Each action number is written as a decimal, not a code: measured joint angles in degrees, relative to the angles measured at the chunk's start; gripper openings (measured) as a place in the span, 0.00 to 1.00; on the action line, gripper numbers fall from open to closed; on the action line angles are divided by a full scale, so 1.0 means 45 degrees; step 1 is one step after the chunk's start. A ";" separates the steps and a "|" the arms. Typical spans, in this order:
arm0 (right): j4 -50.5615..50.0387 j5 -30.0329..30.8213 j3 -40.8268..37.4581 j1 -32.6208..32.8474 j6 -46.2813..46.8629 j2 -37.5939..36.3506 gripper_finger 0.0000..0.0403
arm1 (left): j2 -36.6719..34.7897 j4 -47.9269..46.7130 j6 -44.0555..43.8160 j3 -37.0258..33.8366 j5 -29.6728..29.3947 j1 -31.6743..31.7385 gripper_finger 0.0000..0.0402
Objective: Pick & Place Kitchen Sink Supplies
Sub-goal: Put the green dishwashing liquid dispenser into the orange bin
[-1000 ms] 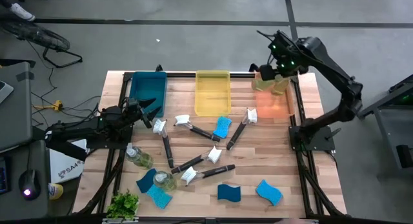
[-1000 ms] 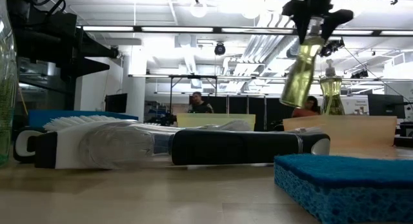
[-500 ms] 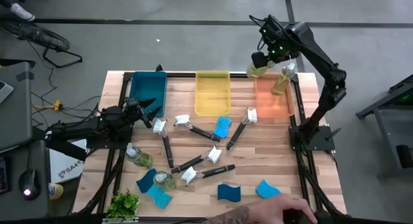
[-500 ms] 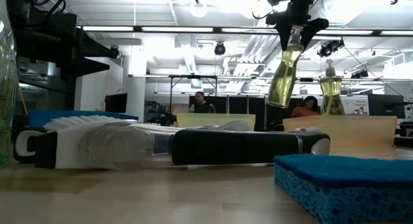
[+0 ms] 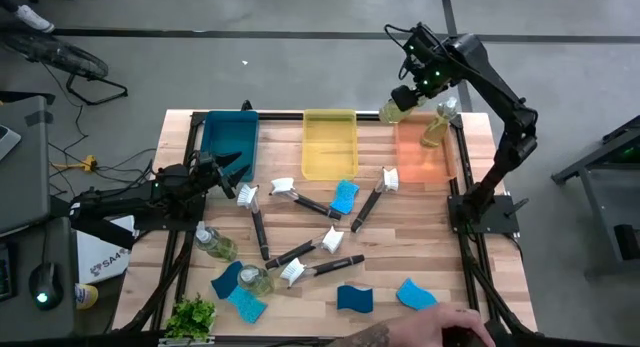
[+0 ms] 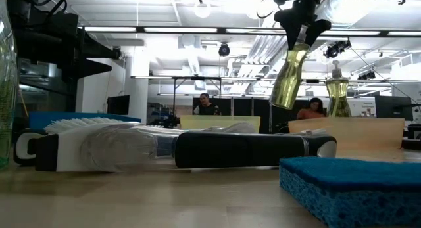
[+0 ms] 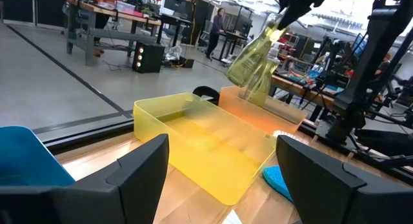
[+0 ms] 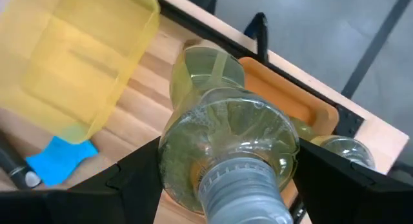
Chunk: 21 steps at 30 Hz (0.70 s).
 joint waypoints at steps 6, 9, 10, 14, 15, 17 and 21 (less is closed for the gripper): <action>0.0005 0.0003 -0.0005 0.0468 -0.1803 -0.0603 0.71 | 0.0001 0.0002 0.0000 -0.0002 0.0000 0.0002 0.70; -0.0005 0.0135 -0.0005 0.0779 -0.2383 -0.0995 0.71 | 0.0000 0.0002 0.0000 0.0003 0.0000 -0.0001 0.70; -0.0005 0.0103 -0.0005 0.0900 -0.2500 -0.1100 0.71 | 0.0002 -0.0001 0.0000 0.0000 0.0000 0.0002 0.70; 0.0000 -0.0087 -0.0005 0.1521 -0.3320 -0.1537 0.71 | 0.0001 0.0002 -0.0004 -0.0001 -0.0004 0.0002 0.70; -0.0003 -0.0111 -0.0005 0.1734 -0.3657 -0.1657 0.71 | -0.0003 -0.0003 0.0000 0.0003 0.0000 -0.0003 0.70; -0.0011 0.0128 -0.0005 0.2175 -0.4133 -0.1876 0.71 | -0.0003 0.0002 -0.0004 0.0002 -0.0005 -0.0003 0.70; 0.0020 0.0699 -0.0060 0.2675 -0.4699 -0.1951 0.71 | -0.0003 -0.0002 -0.0001 -0.0001 -0.0004 -0.0003 0.70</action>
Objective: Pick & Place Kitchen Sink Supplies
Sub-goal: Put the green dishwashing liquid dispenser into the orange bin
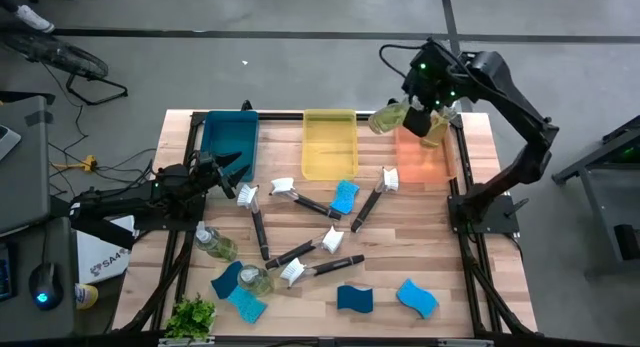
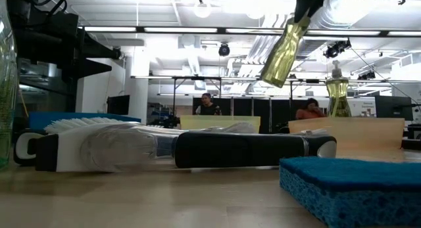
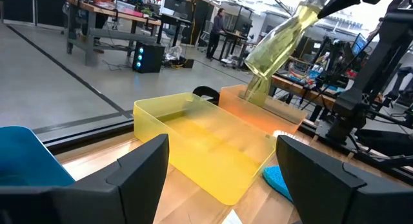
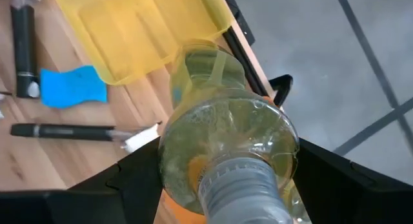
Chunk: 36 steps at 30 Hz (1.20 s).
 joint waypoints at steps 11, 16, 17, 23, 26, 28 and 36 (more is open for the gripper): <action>0.0000 0.3652 -0.1979 -0.0330 -0.3072 -0.0020 0.71 | 0.0000 -0.0001 0.0001 0.0004 0.0002 0.0000 0.70; 0.0005 0.3550 -0.2427 -0.0312 -0.3657 -0.0029 0.71 | 0.0004 -0.0001 0.0001 0.0000 0.0000 0.0001 0.70; -0.0008 0.3543 -0.2493 -0.0285 -0.3783 -0.0029 0.71 | 0.0005 0.0004 -0.0001 0.0001 0.0004 0.0005 0.70; -0.0001 0.3658 -0.2995 -0.0089 -0.5068 -0.0029 0.71 | 0.0002 0.0001 -0.0001 0.0003 0.0003 0.0003 0.70; 0.0014 0.3919 -0.3350 -0.0199 -0.5306 -0.0029 0.71 | 0.0000 0.0004 -0.0003 -0.0001 0.0004 0.0005 0.70; 0.0043 0.4037 -0.3544 -0.0270 -0.5547 -0.0023 0.71 | 0.0000 0.0004 -0.0001 -0.0001 0.0001 0.0002 0.70; 0.0258 0.3937 -0.4151 -0.0603 -0.6676 -0.0019 0.71 | 0.0002 -0.0001 0.0001 0.0001 0.0004 0.0000 0.70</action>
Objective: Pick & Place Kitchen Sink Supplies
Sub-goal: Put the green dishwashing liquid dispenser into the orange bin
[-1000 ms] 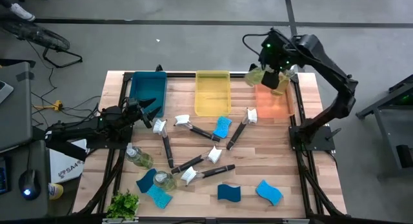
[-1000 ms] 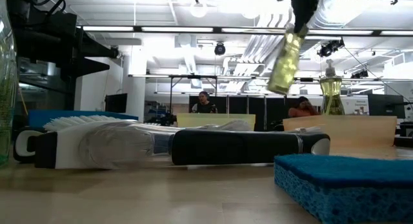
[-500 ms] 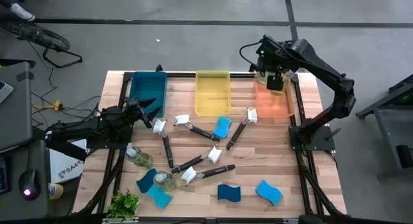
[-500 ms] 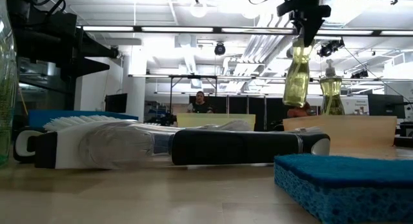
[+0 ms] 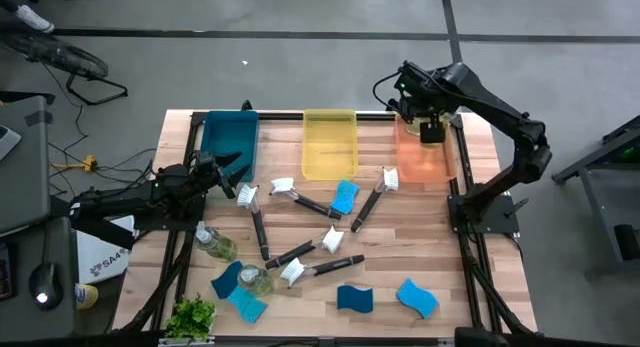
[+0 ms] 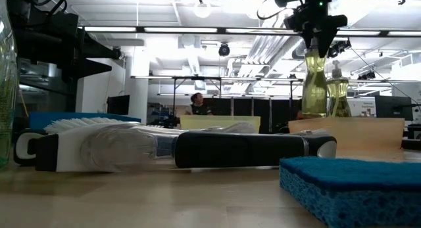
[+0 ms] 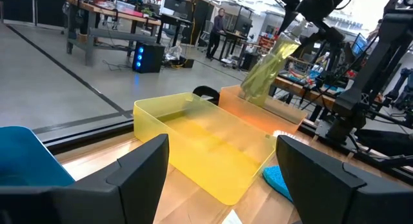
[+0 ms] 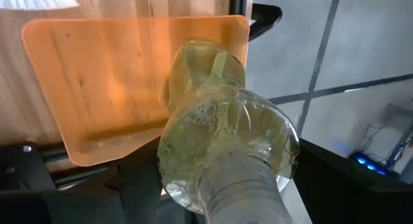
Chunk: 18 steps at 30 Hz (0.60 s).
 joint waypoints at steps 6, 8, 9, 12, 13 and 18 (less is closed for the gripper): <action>0.0788 -0.0329 -0.0247 -0.0336 -0.0530 0.0241 0.71 | -0.0001 0.0000 -0.0004 0.0002 -0.0005 0.0001 0.70; 0.0820 -0.0416 -0.0247 -0.0554 -0.0707 0.0469 0.71 | -0.0001 0.0000 -0.0003 0.0001 -0.0002 0.0000 0.70; 0.0860 -0.0426 -0.0252 -0.0657 -0.0837 0.0564 0.71 | -0.0002 0.0002 0.0000 -0.0002 -0.0002 0.0003 0.70; 0.1124 -0.0436 -0.0252 -0.0954 -0.1123 0.0691 0.71 | -0.0002 0.0000 0.0000 -0.0002 0.0000 0.0005 0.70; 0.1185 -0.0442 -0.0252 -0.1049 -0.1111 0.0715 0.71 | 0.0003 0.0000 0.0000 0.0001 0.0000 0.0003 0.70; 0.1445 -0.1141 -0.0252 -0.1380 -0.0992 0.0777 0.72 | -0.0002 0.0000 0.0000 0.0003 0.0000 0.0005 0.70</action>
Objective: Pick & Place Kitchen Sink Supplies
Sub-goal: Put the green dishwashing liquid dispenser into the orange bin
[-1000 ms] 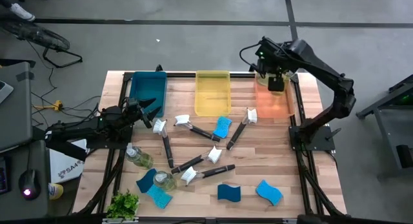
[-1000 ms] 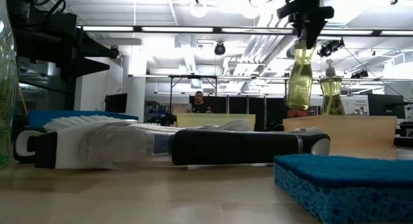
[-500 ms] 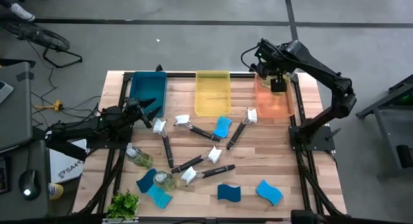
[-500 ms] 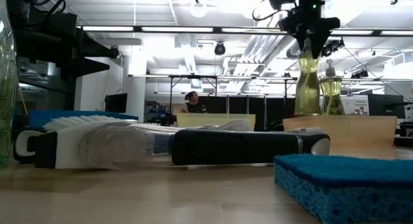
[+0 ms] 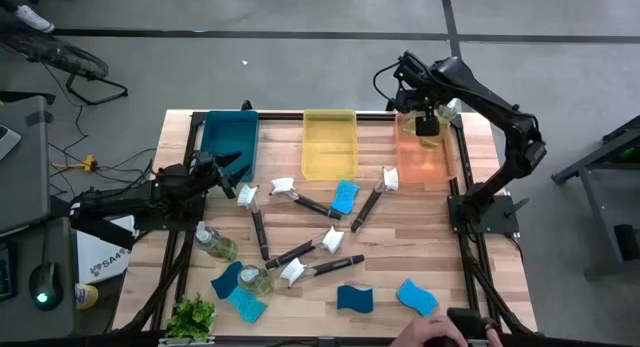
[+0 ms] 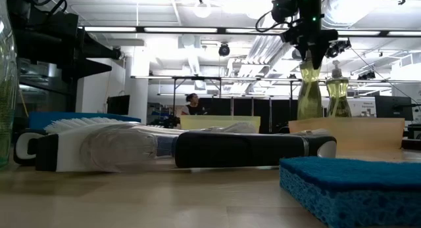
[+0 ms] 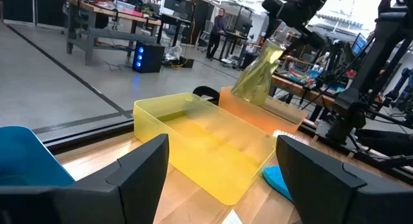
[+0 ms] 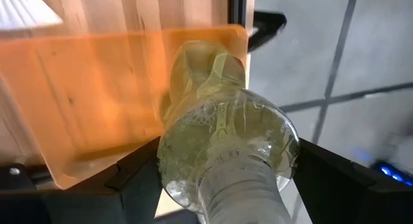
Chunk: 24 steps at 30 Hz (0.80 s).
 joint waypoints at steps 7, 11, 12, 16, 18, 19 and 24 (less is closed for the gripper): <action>0.0148 -0.0498 0.0000 -0.0444 -0.1392 0.0437 0.72 | 0.0001 0.0002 0.0000 -0.0001 0.0000 -0.0002 0.70; 0.0692 -0.0455 0.0000 -0.0663 -0.1533 0.0621 0.72 | 0.0000 0.0004 0.0000 -0.0004 0.0000 -0.0004 0.70; 0.0745 -0.0500 0.0000 -0.0727 -0.1620 0.0673 0.72 | 0.0005 0.0000 0.0000 -0.0005 0.0000 -0.0005 0.70; 0.0642 -0.1169 0.0000 -0.1036 -0.2217 0.0870 0.72 | 0.0005 0.0002 0.0000 -0.0005 0.0000 -0.0003 0.70; 0.0699 -0.1407 0.0000 -0.1125 -0.2433 0.0936 0.72 | 0.0005 0.0000 0.0000 -0.0005 0.0000 0.0000 0.70; 0.0757 -0.1458 0.0000 -0.1165 -0.2520 0.0966 0.72 | 0.0000 0.0000 0.0000 -0.0001 0.0000 -0.0001 0.70; 0.0867 -0.1496 0.0000 -0.1404 -0.2669 0.1269 0.72 | 0.0000 0.0000 -0.0005 -0.0003 0.0000 -0.0005 0.70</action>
